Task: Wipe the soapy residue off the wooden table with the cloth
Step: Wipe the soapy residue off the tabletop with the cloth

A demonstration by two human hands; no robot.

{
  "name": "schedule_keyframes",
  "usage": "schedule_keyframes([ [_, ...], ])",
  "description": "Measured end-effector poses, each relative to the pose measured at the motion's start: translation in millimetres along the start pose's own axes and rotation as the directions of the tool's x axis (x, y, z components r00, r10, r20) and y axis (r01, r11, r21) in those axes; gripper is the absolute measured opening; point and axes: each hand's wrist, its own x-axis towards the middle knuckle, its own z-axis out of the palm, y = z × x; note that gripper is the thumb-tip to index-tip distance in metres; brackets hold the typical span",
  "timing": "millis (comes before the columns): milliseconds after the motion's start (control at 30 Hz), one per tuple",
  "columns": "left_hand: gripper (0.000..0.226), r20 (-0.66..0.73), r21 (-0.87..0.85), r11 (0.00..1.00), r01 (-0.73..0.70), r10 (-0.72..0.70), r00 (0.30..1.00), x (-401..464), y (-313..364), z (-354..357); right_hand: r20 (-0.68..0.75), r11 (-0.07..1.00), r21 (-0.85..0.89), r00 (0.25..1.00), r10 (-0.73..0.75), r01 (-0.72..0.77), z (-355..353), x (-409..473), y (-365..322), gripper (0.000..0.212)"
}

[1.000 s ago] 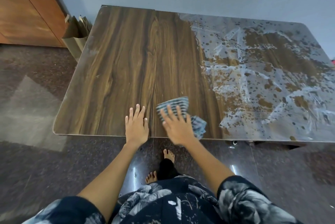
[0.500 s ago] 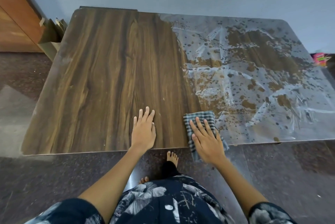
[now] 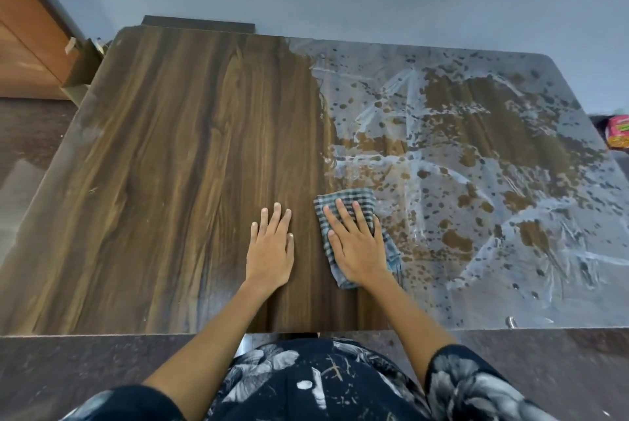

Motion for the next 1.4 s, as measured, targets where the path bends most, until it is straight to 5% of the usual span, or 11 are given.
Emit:
schedule_keyframes([
  [200,0.049,-0.034,-0.019,0.999,0.051,-0.051,0.998,0,5,0,0.030,1.000,-0.015,0.999,-0.017,0.017,-18,71,-11,0.050],
  [400,0.048,-0.118,-0.074,0.981,0.178,-0.186,0.975,2,0,1,0.071,0.916,-0.114,0.923,-0.378,0.384,-8,18,7,0.053],
  [533,0.049,-0.108,-0.057,0.980,0.192,-0.198,0.974,7,3,2,0.093,0.874,-0.101,0.879,-0.468,0.476,-6,-19,49,0.049],
  [667,0.049,-0.105,0.001,0.985,0.171,-0.170,0.980,20,7,0,0.078,0.962,-0.048,0.961,-0.264,0.268,-24,35,57,0.062],
  [800,0.050,-0.071,0.054,0.988,0.143,-0.139,0.988,38,8,-6,0.124,0.998,0.041,0.991,-0.055,0.050,-34,86,16,0.050],
  [1067,0.050,-0.032,0.042,0.992,0.118,-0.117,0.993,48,-1,-14,0.134,0.950,0.004,0.942,-0.309,0.311,-24,19,28,0.056],
  [1400,0.052,0.042,0.099,0.993,0.058,-0.063,0.997,67,-12,-25,0.116,0.992,0.080,0.990,0.083,-0.092,-46,134,11,0.052],
])
